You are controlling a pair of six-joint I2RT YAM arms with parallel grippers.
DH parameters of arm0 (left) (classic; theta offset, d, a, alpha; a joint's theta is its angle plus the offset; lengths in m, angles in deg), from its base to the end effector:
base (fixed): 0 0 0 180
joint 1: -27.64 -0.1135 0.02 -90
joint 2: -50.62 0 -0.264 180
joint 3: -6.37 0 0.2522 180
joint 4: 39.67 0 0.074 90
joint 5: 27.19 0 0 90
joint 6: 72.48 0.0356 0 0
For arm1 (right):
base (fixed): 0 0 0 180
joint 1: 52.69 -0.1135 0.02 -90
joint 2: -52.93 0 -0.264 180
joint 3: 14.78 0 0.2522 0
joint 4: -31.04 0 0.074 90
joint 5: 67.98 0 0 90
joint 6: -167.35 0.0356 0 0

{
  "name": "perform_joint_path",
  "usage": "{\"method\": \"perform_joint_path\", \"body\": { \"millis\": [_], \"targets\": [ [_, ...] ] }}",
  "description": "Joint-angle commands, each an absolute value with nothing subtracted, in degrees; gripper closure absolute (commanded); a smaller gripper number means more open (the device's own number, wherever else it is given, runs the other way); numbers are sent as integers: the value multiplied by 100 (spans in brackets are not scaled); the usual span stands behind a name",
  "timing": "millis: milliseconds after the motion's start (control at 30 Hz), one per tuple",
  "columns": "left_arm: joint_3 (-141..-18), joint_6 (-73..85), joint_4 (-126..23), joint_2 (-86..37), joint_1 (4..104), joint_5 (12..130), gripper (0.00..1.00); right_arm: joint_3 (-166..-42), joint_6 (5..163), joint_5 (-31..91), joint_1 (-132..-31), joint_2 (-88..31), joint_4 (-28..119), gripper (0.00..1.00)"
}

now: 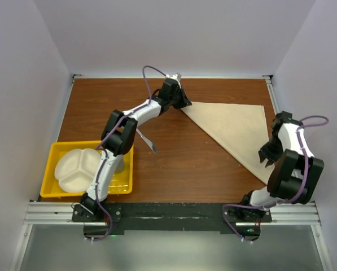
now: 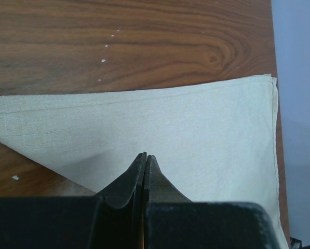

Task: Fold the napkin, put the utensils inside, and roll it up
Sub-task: Adjust the napkin at the center of the board.

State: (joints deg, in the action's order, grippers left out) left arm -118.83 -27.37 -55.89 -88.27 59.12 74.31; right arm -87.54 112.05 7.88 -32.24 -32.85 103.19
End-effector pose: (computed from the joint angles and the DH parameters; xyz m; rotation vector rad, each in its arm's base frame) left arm 0.4724 -0.2976 0.1731 -0.1322 2.2439 -0.9800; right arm 0.2363 -0.0974 0.2118 1.4060 2.6583 -0.3544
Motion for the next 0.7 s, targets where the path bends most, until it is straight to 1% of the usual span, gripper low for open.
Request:
{"method": "perform_joint_path", "body": {
  "millis": [0, 167, 300, 467, 600, 667],
  "targets": [
    [-12121, -2793, -5555, -9018, 5787, 7283, 100, -8374, 11760, 330, -2844, -2811, 10614, 70],
    [-12288, -2643, -5651, -9203, 5708, 7300, 100, -7883, 12103, 320, -2325, -2776, 10501, 77],
    [-12306, -2634, -5730, -9221, 5647, 7379, 100, -7697, 12367, 40, -2289, -2688, 10447, 81],
    [-12516, -2415, -5941, -9151, 5638, 7379, 100, -7460, 12666, -189, -2237, -2740, 10387, 83],
    [-12596, -2476, -5994, -9089, 5620, 7502, 100, -7547, 12710, -180, -2237, -2908, 10411, 88],
    [-12596, -2572, -5950, -9071, 5620, 7546, 100, -7862, 12701, -355, -2237, -2812, 10526, 90]
  ]
}}
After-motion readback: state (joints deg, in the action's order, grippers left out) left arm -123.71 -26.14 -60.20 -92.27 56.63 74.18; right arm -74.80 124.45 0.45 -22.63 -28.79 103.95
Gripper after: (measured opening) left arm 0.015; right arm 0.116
